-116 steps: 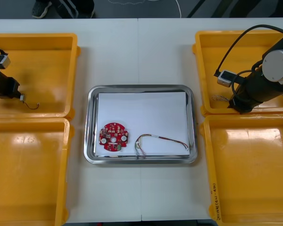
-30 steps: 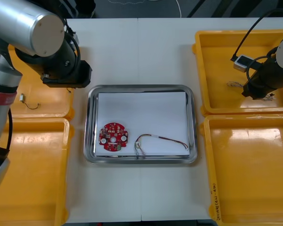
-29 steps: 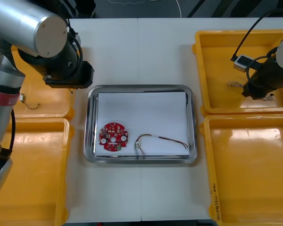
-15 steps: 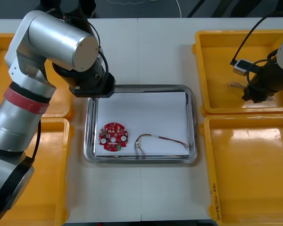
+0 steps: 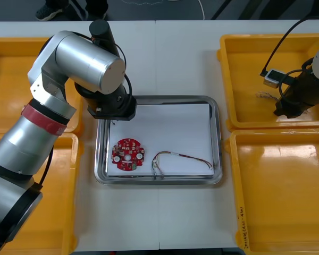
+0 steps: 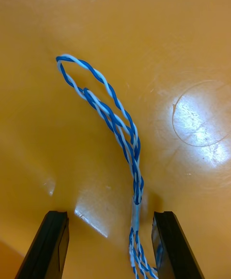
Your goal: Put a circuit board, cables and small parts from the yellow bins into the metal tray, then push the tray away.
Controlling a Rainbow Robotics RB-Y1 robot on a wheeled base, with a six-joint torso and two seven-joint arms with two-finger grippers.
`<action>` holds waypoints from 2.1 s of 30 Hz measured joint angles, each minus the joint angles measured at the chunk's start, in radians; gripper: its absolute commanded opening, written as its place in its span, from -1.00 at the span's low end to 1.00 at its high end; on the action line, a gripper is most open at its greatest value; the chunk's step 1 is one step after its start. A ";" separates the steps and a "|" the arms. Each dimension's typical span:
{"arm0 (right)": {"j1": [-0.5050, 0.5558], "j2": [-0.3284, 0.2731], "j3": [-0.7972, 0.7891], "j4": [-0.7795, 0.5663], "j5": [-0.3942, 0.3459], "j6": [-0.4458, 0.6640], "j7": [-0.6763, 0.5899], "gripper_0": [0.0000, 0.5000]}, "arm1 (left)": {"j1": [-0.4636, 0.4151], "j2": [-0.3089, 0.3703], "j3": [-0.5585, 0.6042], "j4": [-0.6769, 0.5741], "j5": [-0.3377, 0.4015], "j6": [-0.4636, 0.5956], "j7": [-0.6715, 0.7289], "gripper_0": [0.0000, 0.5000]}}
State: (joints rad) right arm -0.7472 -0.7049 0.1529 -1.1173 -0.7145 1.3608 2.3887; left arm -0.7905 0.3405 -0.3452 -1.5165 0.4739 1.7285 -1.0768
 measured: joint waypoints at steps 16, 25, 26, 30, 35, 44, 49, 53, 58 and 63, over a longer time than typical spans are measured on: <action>-0.004 0.000 0.000 0.034 -0.008 -0.039 0.006 1.00 | 0.000 0.000 -0.028 0.014 0.016 -0.001 0.000 1.00; -0.014 0.000 0.000 0.056 -0.014 -0.045 0.036 -0.21 | 0.000 0.000 -0.032 0.014 0.016 -0.001 0.000 1.00; -0.014 0.000 0.000 0.056 -0.014 -0.047 0.037 -0.48 | 0.000 0.000 -0.032 0.014 0.015 -0.001 0.000 1.00; -0.014 0.001 0.000 0.056 -0.016 -0.049 0.037 -0.88 | 0.000 0.000 -0.027 -0.008 -0.006 0.007 0.000 1.00; -0.014 0.001 0.000 0.058 -0.017 -0.049 0.037 -1.00 | 0.000 0.000 0.023 -0.102 -0.035 0.099 0.000 1.00; -0.028 0.001 0.000 0.060 -0.032 -0.019 0.037 -1.00 | 0.000 0.000 0.178 -0.254 -0.049 0.182 0.000 1.00; -0.054 0.001 -0.008 0.060 -0.050 0.058 0.040 -1.00 | 0.000 0.010 0.250 -0.306 -0.049 0.183 0.000 1.00; -0.081 0.001 -0.039 0.057 -0.062 0.132 0.066 -1.00 | 0.000 0.040 0.280 -0.333 -0.047 0.183 0.000 1.00; -0.111 0.000 -0.074 0.049 -0.122 0.213 0.065 -1.00 | -0.002 0.107 0.291 -0.335 -0.015 0.184 0.000 1.00; -0.137 0.000 -0.075 0.015 -0.144 0.295 -0.037 -1.00 | -0.002 0.199 0.321 -0.324 0.062 0.184 0.000 1.00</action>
State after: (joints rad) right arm -0.8845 -0.7048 0.0778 -1.1024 -0.8584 1.6559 2.3515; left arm -0.7925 0.5394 -0.0238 -1.8402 0.5357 1.9122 -1.0768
